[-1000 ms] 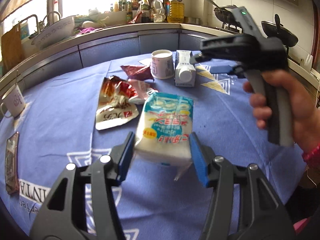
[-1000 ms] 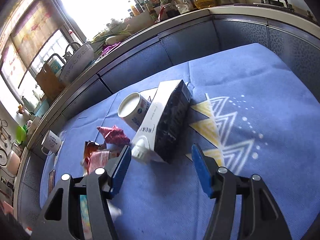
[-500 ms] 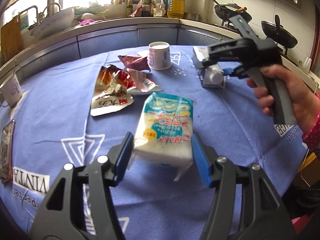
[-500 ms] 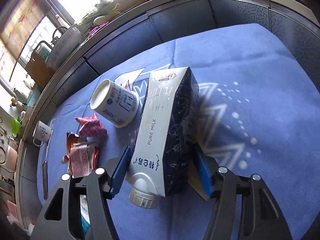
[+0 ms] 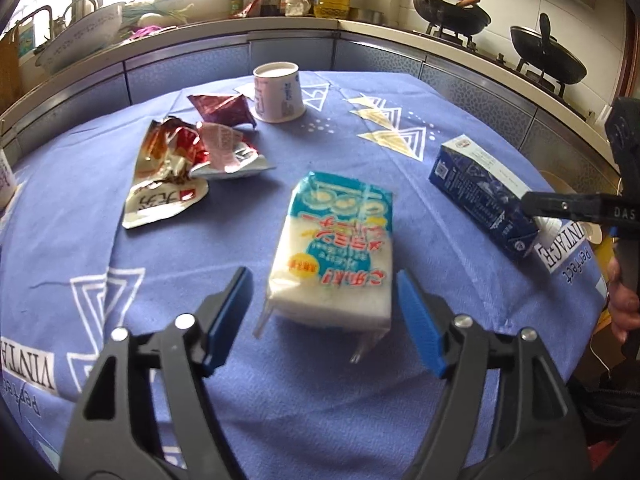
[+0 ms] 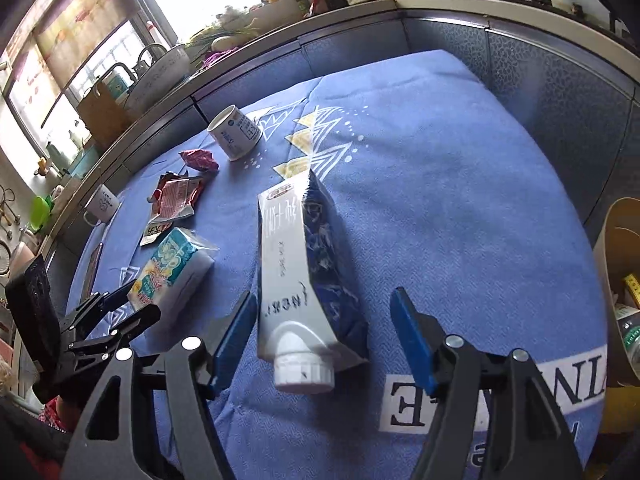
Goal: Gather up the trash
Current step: 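Hold the sponge packet with left tool while right tool closes on the milk carton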
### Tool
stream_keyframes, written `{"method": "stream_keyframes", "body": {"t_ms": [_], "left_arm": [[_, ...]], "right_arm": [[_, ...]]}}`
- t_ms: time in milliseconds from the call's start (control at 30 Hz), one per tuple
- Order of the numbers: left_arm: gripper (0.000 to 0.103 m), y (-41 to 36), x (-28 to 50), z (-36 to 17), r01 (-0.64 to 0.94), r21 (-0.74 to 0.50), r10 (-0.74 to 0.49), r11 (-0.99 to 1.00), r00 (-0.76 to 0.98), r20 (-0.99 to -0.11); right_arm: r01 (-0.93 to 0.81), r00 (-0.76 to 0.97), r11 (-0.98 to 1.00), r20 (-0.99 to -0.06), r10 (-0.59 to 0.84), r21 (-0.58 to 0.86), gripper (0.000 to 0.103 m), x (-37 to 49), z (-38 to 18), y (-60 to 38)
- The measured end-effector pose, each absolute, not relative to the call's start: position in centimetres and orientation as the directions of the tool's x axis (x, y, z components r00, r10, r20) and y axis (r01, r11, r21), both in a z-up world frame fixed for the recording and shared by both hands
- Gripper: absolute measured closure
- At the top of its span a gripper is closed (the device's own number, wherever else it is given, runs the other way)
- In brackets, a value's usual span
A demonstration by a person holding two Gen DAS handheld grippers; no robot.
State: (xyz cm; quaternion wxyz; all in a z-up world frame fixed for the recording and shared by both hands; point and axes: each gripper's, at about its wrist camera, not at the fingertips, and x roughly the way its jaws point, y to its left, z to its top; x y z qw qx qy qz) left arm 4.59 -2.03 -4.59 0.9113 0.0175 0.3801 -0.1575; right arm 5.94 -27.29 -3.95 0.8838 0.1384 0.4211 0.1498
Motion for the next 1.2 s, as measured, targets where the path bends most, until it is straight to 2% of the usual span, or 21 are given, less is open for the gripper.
{"method": "stream_keyframes", "body": {"t_ms": [233,467,1200], "left_arm": [[0.023,-1.6,4.6,-4.5,0.238,-0.038,-0.197,0.971,0.693,-0.694],[0.023,-1.8,4.7,-5.5,0.209,-0.012,-0.153,0.978,0.676,-0.721],[0.023,-3.5,6.3,-4.9,0.214,0.010,-0.141,0.977,0.677,-0.723]], "right_arm": [[-0.130,0.679,0.916,-0.639,0.361,0.379,0.031,5.0,-3.9,-26.2],[-0.124,0.705,0.953,-0.652,0.280,0.275,0.031,4.4,-4.4,-24.7],[-0.089,0.711,0.963,-0.661,0.240,0.254,0.031,4.1,-6.0,-25.0]]}}
